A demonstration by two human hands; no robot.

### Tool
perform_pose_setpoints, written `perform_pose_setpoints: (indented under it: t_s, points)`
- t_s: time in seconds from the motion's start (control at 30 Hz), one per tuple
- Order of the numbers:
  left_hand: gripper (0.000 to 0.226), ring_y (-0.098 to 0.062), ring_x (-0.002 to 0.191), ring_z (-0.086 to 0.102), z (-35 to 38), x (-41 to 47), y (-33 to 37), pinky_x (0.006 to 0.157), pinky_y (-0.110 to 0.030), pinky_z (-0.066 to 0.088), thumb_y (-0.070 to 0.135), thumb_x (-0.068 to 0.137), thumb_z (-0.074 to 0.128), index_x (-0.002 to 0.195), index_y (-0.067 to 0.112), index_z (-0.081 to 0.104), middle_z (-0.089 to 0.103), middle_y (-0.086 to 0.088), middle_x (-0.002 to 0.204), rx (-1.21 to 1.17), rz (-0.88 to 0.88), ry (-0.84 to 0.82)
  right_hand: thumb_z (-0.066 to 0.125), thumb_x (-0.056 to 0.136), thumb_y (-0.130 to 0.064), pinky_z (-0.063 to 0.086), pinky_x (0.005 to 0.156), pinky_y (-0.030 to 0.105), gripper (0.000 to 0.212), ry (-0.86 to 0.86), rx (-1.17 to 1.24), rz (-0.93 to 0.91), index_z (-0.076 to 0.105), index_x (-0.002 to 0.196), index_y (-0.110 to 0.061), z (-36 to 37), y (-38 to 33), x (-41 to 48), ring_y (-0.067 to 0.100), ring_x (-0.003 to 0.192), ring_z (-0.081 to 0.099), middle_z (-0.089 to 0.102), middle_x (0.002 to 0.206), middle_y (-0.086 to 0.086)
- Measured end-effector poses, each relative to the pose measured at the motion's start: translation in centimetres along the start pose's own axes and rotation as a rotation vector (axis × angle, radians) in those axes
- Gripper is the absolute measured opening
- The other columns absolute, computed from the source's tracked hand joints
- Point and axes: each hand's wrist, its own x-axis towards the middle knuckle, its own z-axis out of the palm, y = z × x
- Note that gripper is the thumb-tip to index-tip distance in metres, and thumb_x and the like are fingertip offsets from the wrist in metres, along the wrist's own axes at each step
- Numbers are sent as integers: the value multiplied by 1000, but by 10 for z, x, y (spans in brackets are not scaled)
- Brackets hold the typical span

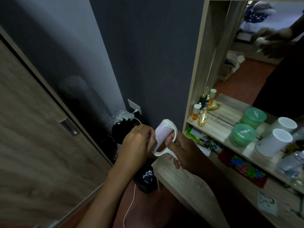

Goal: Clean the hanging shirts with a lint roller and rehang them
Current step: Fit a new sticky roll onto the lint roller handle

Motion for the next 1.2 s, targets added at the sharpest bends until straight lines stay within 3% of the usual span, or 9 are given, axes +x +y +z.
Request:
perform_pose_setpoints:
  t_s: [0.1, 0.2, 0.3, 0.63, 0.87, 0.97, 1.1, 1.2]
  points:
    - [14, -11, 85, 50, 6, 3, -2, 72, -26, 43, 28, 90, 50, 86, 19, 60, 56, 5, 87, 47, 0, -39, 44, 101, -23, 44, 38, 18, 10, 0, 79, 110, 49, 94, -27, -2, -3, 1, 7, 41, 58, 62, 60, 1]
    - [12, -12, 86, 48, 10, 4, -1, 74, -27, 41, 24, 93, 51, 87, 16, 58, 54, 3, 88, 33, -20, -64, 48, 99, -21, 40, 37, 21, 18, -7, 155, 132, 52, 84, -12, -5, -2, 2, 24, 40, 58, 61, 57, 10]
    - [8, -14, 85, 48, 11, 6, 1, 74, -28, 40, 20, 94, 53, 88, 16, 56, 54, 1, 89, -44, -49, -92, 51, 98, -23, 41, 38, 24, 22, 13, 177, 168, 55, 79, -12, -8, 3, 1, 29, 38, 56, 62, 57, 17]
    - [8, -7, 81, 53, 49, 22, 3, 72, -31, 43, 24, 92, 54, 83, 24, 52, 56, 7, 88, -207, -118, -211, 54, 95, -27, 45, 37, 25, 34, 58, 131, 365, 56, 69, -6, -27, 40, -10, 23, 36, 58, 60, 49, 8]
    - [17, -22, 66, 61, 81, 46, 13, 66, -47, 52, 29, 89, 47, 79, 20, 57, 63, -4, 73, -376, -217, -321, 53, 95, -34, 47, 38, 26, 37, 96, 178, 507, 58, 79, -1, -53, 85, -17, 26, 37, 58, 61, 52, 8]
    - [16, -20, 63, 60, 103, 56, 10, 63, -42, 49, 22, 92, 51, 78, 16, 57, 63, -6, 68, -396, -262, -340, 54, 95, -36, 46, 38, 24, 39, 102, 176, 595, 58, 75, -2, -62, 108, -19, 23, 38, 59, 60, 49, 5]
    - [22, -6, 56, 50, 143, 62, 2, 59, -29, 41, 13, 95, 53, 74, 10, 57, 57, -1, 65, -447, -405, -365, 53, 95, -35, 44, 42, 25, 33, 170, 154, 647, 60, 80, -7, -64, 158, -23, 20, 43, 60, 63, 54, 7]
    - [29, -13, 61, 50, 179, 57, -7, 62, -32, 39, 9, 97, 49, 70, 0, 54, 55, -10, 66, -492, -516, -391, 49, 98, -30, 46, 49, 31, 31, 188, 174, 707, 60, 87, -3, -57, 199, -23, 13, 46, 60, 62, 57, 6]
